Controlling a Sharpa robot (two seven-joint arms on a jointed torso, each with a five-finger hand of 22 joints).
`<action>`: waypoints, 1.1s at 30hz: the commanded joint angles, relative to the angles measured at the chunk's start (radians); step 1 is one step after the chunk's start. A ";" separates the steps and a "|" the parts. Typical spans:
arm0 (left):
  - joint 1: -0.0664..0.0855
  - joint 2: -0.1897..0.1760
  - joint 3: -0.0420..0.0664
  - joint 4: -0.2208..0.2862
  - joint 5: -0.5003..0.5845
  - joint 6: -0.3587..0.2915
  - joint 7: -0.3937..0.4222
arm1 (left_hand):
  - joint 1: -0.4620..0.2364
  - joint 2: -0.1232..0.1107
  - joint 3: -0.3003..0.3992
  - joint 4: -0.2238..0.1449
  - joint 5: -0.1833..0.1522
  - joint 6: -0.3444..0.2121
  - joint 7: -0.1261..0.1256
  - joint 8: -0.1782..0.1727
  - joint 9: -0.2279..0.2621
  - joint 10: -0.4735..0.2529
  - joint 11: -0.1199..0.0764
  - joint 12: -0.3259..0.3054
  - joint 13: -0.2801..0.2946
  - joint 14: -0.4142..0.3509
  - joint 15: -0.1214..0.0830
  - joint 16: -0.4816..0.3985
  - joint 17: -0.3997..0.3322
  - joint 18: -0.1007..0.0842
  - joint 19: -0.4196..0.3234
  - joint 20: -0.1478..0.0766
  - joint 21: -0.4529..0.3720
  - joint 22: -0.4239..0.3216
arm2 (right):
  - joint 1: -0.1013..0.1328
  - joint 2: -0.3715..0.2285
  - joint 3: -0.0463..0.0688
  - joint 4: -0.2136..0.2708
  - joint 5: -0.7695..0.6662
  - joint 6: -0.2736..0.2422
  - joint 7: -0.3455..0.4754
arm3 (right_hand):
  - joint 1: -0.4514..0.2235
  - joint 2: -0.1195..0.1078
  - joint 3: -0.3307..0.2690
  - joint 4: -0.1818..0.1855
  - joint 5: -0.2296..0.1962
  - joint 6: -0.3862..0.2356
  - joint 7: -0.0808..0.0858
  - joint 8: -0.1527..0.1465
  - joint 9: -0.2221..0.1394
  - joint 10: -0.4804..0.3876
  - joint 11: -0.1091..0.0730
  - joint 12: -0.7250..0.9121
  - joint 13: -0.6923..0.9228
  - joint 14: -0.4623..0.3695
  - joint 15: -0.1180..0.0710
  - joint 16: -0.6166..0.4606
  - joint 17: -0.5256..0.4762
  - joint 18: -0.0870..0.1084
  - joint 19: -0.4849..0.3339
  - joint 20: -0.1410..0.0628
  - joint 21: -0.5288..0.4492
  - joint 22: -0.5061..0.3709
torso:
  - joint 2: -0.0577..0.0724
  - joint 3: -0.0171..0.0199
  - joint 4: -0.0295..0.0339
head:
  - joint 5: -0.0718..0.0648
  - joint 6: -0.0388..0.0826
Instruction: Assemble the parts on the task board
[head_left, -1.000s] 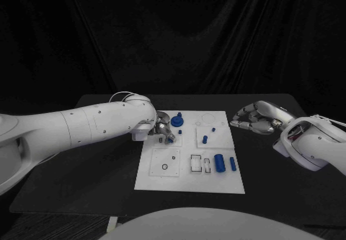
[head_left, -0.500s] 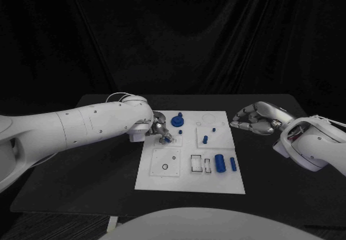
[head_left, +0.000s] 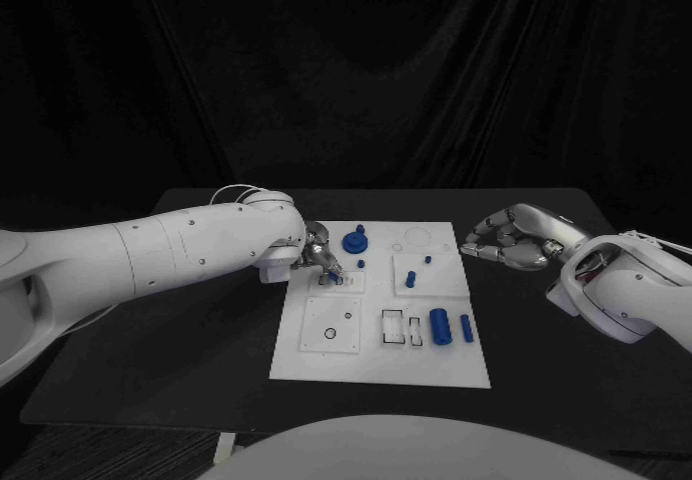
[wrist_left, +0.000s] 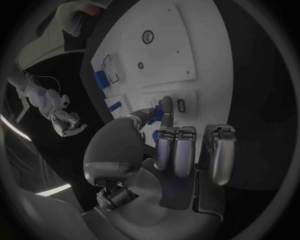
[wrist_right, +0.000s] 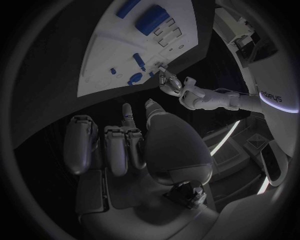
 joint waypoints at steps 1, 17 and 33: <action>-0.004 0.005 0.001 -0.003 0.010 -0.021 0.000 | 0.002 0.009 0.045 -0.038 -0.004 -0.008 -0.002 -0.003 0.001 0.104 -0.001 0.003 0.263 0.102 0.003 0.003 0.263 0.004 0.073 -0.001 -0.007 0.248 | -0.002 -0.001 0.001 0.001 -0.002 0.003 -0.016 | 0.011 -0.002 -0.001 -0.004 0.003 0.007 -0.002 0.005 -0.001 0.103 0.006 0.001 0.264 0.100 0.008 -0.005 0.253 0.019 0.003 0.008 -0.005 0.184 | -0.001 0.0006 -0.0007 | 0.000 0.000; -0.017 0.017 0.001 -0.019 0.010 -0.018 0.010 | 0.001 0.011 0.046 -0.038 -0.010 -0.011 -0.001 -0.005 0.002 0.104 0.000 0.003 0.263 0.102 0.003 0.003 0.263 0.005 0.070 -0.001 -0.009 0.247 | -0.003 -0.002 0.001 0.001 -0.002 0.003 -0.013 | 0.015 -0.002 0.000 -0.005 0.010 0.007 -0.002 0.005 -0.002 0.103 0.006 0.001 0.264 0.100 0.008 -0.005 0.253 0.019 0.003 0.008 -0.005 0.184 | 0.001 0.0000 0.0004 | 0.000 0.000; -0.025 0.021 0.001 -0.024 0.010 -0.014 0.020 | 0.001 0.011 0.047 -0.037 -0.013 -0.012 -0.001 -0.006 0.002 0.104 0.000 0.003 0.263 0.102 0.003 0.003 0.263 0.006 0.064 -0.001 -0.014 0.244 | -0.003 -0.003 0.001 0.000 -0.002 0.001 -0.012 | 0.015 -0.002 0.000 -0.006 0.012 0.007 -0.002 0.005 -0.002 0.103 0.007 0.001 0.264 0.100 0.008 -0.005 0.253 0.019 0.003 0.008 -0.006 0.184 | 0.000 -0.0003 0.0002 | 0.001 0.000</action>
